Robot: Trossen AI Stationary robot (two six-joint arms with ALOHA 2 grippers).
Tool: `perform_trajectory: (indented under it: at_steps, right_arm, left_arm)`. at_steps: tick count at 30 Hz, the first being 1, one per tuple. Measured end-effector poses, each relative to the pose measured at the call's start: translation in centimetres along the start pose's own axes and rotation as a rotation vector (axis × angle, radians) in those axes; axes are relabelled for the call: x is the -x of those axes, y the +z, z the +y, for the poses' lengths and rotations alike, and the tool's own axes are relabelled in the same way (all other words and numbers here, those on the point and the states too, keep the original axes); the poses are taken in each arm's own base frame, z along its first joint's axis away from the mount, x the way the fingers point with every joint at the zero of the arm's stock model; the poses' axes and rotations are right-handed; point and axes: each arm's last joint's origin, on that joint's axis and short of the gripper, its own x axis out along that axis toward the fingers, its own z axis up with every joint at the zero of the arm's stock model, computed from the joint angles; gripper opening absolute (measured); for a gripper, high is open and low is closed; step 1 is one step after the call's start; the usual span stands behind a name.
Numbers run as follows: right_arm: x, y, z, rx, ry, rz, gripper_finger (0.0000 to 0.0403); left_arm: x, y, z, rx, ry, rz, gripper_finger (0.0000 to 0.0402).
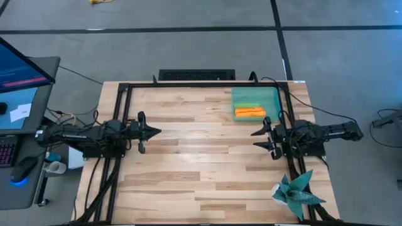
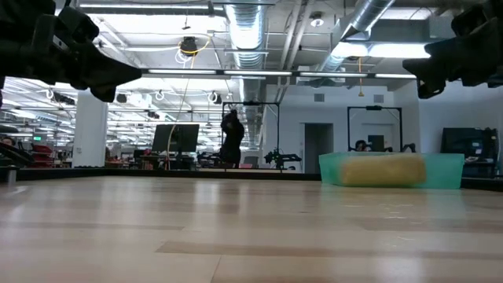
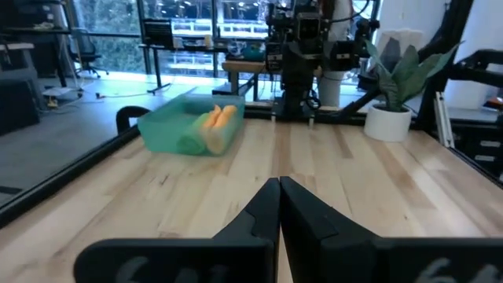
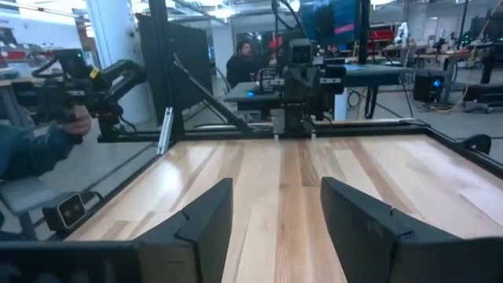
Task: Roll microfiber towels into tight, uniform cylinder then place into a basket
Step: Return to Home Position
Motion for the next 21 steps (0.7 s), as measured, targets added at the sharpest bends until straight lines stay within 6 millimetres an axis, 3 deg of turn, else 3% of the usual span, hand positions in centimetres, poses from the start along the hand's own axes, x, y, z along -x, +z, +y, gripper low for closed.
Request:
perform_trajectory:
  at_steps: [21]
  right_arm:
    - [0.0,0.0,0.2,-0.058,0.027,0.000,0.0214]
  left_arm:
    - [2.0,1.9,0.2,-0.073,0.007,-0.191,0.0000]
